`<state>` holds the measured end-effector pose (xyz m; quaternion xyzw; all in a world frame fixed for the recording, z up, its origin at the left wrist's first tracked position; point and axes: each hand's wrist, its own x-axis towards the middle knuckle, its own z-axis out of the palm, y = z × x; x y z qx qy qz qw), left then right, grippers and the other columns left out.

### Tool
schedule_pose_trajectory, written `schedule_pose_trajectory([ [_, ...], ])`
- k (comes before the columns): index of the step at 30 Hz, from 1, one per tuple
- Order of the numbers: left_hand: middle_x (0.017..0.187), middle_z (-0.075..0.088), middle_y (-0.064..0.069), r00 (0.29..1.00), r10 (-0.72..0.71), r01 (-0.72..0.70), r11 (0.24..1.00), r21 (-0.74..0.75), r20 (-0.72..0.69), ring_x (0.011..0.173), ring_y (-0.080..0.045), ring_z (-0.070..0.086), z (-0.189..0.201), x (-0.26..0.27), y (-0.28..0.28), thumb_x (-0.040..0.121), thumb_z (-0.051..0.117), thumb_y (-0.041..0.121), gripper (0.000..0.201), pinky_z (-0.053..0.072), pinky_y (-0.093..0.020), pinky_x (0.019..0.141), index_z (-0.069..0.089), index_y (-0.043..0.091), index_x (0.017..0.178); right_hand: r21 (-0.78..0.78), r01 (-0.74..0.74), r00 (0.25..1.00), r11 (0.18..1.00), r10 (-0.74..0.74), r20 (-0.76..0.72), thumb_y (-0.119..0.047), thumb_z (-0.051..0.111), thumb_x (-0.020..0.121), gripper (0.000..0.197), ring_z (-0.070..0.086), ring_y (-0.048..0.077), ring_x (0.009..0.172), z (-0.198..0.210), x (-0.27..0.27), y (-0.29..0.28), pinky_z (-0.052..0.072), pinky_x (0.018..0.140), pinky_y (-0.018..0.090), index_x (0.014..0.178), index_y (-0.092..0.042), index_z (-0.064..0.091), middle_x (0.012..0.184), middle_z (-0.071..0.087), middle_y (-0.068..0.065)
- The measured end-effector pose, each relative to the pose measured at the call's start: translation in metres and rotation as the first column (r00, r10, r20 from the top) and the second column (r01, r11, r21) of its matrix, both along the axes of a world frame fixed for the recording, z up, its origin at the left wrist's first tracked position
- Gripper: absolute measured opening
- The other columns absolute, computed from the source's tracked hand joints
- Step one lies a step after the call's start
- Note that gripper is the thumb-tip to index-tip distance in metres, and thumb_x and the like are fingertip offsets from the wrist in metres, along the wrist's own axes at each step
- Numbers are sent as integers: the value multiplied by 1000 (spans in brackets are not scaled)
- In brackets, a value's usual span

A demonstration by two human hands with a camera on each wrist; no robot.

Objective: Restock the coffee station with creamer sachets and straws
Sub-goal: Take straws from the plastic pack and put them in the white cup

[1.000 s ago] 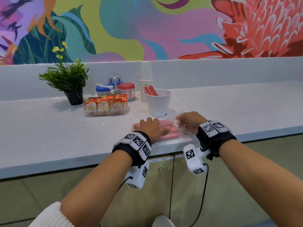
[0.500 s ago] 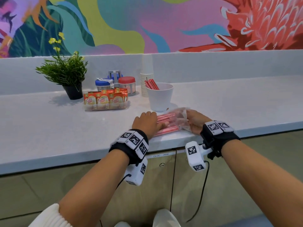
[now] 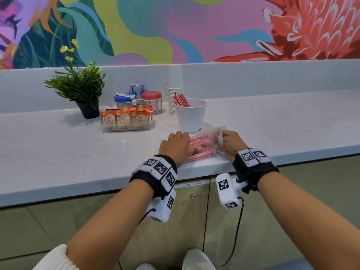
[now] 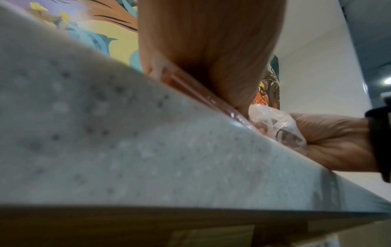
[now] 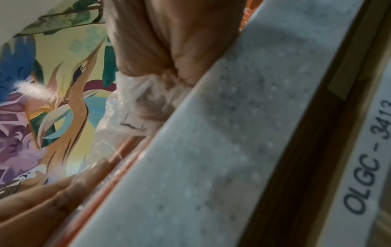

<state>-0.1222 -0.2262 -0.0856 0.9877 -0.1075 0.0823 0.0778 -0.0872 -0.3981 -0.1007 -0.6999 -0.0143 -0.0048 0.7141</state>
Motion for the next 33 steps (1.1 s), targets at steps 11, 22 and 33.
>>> schedule_pose_trajectory([
  [11, 131, 46, -12, 997, 36, -35, 999, 17, -61, 123, -30, 41, 4, -5, -2, 96, 35, 47, 47, 33, -44, 99, 41, 11, 124, 33, -222, 975, 974, 222, 0, -7, 49, 92, 14, 62, 10, 53, 13, -8, 2, 49, 45, 19, 91, -6, 63, 76, 63, 6],
  [22, 130, 47, -13, 996, 36, -42, 997, -64, -79, 120, -31, 43, 7, -4, 5, 95, 39, 48, 46, 36, -43, 96, 42, 11, 123, -262, 45, 970, 964, 21, 242, -10, 68, 81, 8, 51, 25, 67, 26, -9, 9, 46, 60, 36, 75, -4, 67, 75, 59, 13],
  [33, 133, 46, -12, 998, 3, -7, 998, -65, -70, 124, -30, 42, 14, -6, -12, 94, 40, 48, 49, 32, -46, 100, 40, 10, 126, -278, -101, 973, 955, 153, 173, -5, 59, 87, 9, 59, 16, 68, 33, -9, 14, 47, 64, 24, 80, -4, 66, 78, 62, 8],
])
